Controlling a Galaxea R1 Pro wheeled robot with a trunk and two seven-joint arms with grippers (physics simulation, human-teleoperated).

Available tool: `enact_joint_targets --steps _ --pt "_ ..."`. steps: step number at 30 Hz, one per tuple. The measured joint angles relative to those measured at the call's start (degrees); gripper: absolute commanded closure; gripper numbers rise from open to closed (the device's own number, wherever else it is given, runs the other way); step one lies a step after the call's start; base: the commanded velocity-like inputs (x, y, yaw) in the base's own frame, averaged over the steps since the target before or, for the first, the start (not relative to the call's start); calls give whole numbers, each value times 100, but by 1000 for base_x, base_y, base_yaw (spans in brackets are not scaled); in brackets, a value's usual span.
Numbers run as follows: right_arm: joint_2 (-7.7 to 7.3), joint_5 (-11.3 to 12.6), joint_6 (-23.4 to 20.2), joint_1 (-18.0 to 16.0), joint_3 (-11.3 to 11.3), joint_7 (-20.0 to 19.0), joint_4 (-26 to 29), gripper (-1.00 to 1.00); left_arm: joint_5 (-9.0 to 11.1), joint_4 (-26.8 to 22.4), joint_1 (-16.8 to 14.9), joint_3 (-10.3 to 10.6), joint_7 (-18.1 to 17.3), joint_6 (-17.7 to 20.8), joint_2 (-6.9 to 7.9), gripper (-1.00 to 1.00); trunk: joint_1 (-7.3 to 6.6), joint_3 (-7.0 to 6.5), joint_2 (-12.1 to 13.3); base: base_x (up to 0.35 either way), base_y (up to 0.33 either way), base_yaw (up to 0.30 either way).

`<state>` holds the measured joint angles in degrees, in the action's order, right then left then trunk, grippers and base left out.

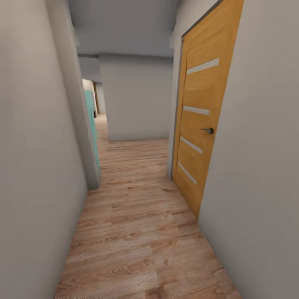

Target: Move the two storage containers from the living room to the garage. In the garage, place one container on the floor and stack the other container on top of it (either order is fine).

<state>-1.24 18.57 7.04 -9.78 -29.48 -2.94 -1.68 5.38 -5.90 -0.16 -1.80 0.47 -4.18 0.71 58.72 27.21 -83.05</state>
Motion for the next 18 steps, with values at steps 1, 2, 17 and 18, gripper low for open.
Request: enact_joint_targets --steps 1,2,17,18 --pt "0 3 0 0 0 0 -1 -100 0 0 0 0 0 0 0 -100 0 0 0 72 0 274" --pt "0 4 0 0 0 0 0 -100 0 0 0 0 0 0 0 -100 0 0 0 75 0 274" --pt "-2 -1 -19 -1 -9 -7 1 -100 8 7 0 0 0 14 0 -100 -2 0 -1 184 0 150" --pt "-7 -9 -19 -1 -16 -8 1 -100 8 8 0 0 0 16 0 -100 -2 0 -1 312 0 8"
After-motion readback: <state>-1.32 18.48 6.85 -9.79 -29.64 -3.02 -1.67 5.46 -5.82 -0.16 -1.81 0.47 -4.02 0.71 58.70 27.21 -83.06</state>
